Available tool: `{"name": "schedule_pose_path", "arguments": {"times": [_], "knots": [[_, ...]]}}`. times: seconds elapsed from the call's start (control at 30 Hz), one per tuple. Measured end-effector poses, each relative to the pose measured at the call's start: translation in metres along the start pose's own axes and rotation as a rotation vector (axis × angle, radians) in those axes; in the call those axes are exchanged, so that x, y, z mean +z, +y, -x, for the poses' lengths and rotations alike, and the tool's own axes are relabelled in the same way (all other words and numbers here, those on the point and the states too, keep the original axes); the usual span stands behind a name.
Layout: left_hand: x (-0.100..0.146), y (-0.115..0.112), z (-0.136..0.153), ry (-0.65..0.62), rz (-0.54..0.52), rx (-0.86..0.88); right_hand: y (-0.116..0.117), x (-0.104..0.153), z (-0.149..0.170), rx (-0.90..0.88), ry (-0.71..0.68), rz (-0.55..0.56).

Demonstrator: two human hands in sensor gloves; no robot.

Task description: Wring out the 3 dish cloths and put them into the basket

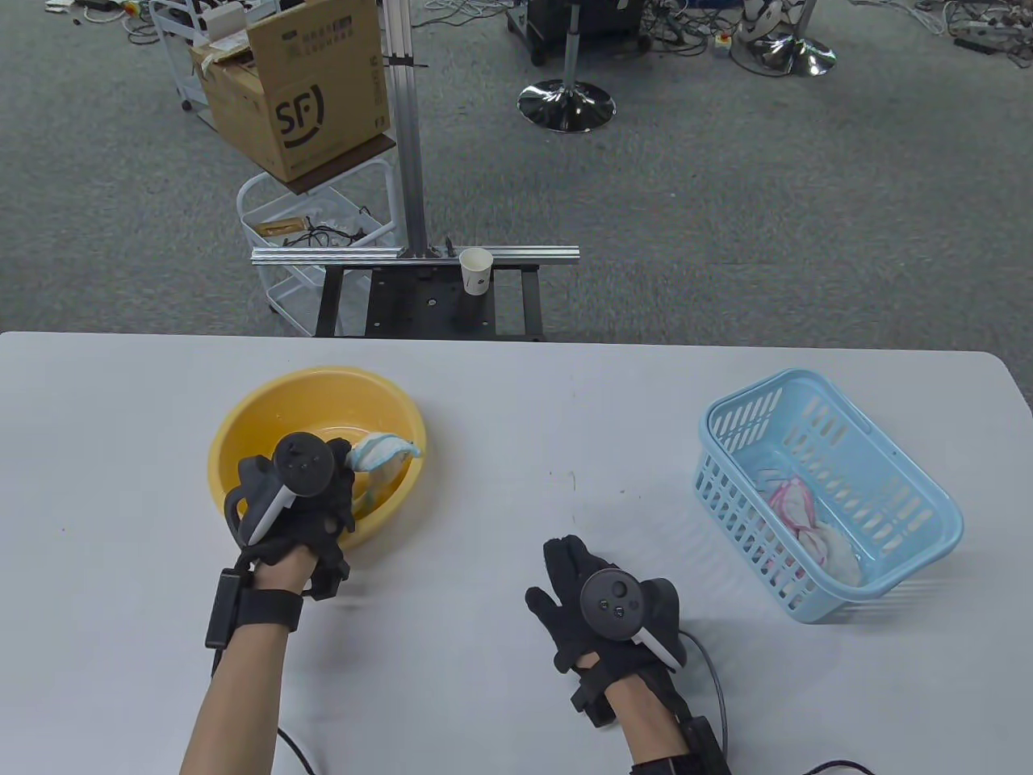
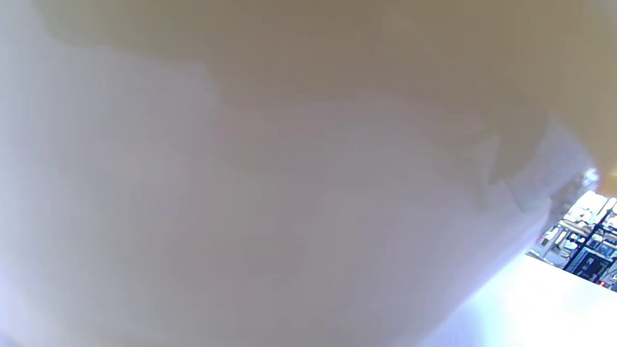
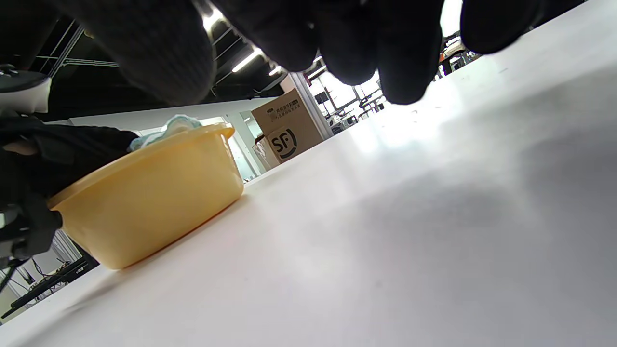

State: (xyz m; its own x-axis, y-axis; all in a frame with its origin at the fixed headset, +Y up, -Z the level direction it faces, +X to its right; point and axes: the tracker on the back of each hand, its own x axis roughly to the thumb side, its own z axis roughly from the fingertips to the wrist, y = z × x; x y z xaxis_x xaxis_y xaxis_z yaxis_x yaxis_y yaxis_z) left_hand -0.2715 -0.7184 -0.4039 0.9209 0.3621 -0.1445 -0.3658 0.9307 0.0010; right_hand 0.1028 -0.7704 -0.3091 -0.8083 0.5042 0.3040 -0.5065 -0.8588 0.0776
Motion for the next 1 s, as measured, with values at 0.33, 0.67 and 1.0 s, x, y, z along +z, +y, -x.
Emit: {"name": "schedule_pose_path", "arguments": {"times": [0.33,0.67,1.0], "knots": [[0.023,0.044,-0.008,-0.068,-0.101,0.018,0.0,0.0,-0.001,0.001,0.001,-0.003],[0.074,0.098,-0.04,-0.229,-0.21,-0.049,-0.002,-0.001,-0.005,-0.02,-0.031,0.031],[0.132,0.122,-0.096,-0.538,-0.247,-0.194,-0.019,0.004,-0.016,-0.132,-0.193,0.245]]}}
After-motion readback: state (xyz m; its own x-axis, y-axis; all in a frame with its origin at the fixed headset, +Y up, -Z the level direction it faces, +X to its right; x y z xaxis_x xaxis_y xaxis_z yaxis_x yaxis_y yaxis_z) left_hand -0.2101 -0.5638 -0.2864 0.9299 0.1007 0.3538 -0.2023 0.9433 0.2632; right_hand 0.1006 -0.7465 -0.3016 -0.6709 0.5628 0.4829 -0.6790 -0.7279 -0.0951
